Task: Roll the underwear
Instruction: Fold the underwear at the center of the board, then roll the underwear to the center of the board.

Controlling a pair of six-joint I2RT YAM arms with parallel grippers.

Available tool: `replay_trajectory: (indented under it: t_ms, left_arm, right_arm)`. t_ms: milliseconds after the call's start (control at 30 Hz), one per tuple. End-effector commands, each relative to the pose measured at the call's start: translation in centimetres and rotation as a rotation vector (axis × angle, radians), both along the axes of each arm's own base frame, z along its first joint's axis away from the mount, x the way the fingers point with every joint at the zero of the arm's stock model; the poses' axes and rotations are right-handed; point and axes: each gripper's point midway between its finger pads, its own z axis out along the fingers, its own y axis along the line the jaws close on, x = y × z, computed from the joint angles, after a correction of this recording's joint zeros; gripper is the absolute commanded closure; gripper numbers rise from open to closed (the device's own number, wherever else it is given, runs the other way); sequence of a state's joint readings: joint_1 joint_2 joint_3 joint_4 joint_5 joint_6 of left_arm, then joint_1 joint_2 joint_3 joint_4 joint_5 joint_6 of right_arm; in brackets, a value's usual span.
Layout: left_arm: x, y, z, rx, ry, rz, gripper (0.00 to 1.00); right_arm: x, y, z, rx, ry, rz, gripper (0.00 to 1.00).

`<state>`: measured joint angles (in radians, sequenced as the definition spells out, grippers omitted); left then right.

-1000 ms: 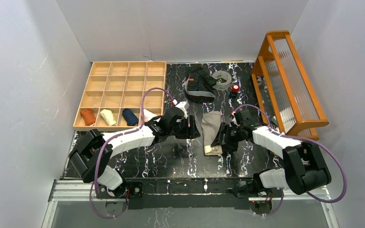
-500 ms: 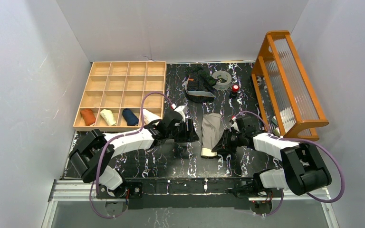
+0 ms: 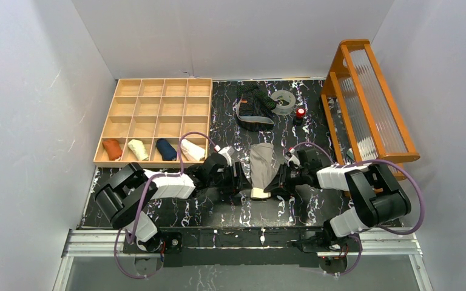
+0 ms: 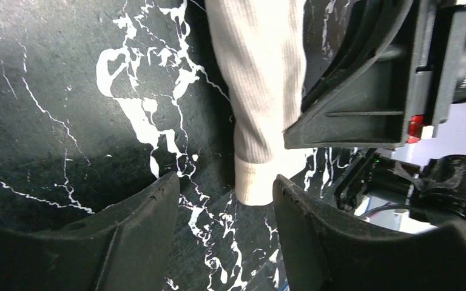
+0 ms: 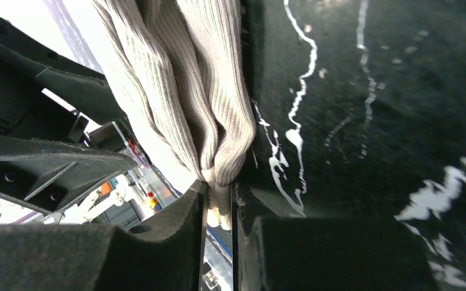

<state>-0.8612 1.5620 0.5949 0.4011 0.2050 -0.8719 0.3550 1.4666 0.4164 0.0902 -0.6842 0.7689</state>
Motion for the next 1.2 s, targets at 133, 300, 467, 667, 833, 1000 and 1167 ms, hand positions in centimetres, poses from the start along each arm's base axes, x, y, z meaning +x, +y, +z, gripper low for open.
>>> replay_trajectory:
  t_ms: [133,300,467,667,833,1000,1167]
  left_arm:
    - [-1.4,1.0,-0.8,-0.092,0.062,0.074,0.43]
    - [-2.1,2.1,-1.1,-0.091,0.067,0.097,0.44]
    - [-2.3,1.9,-1.6,-0.136,0.086,0.118,0.48]
    - [-1.7,1.8,-2.7,-0.154,0.1,0.171,0.52]
    - [-1.2,1.8,-3.3,-0.168,0.103,0.204,0.55]
    - [-0.6,2.6,-3.8,-0.149,0.092,0.266,0.63]
    - [0.0,2.0,-3.8,-0.143,0.07,0.253,0.61]
  right_arm:
    - [0.5,1.7,-0.9,0.011,-0.02,0.057,0.89]
    - [1.0,2.2,-0.8,0.03,-0.013,0.038,0.89]
    - [1.0,2.6,-0.7,0.05,-0.008,0.049,0.89]
    - [0.6,2.8,-1.3,0.057,0.013,0.049,0.89]
    - [0.3,2.8,-1.6,0.063,0.026,0.048,0.9]
    - [0.4,2.9,-1.6,0.063,0.024,0.049,0.89]
    - [0.1,3.1,-1.4,0.089,0.03,0.07,0.89]
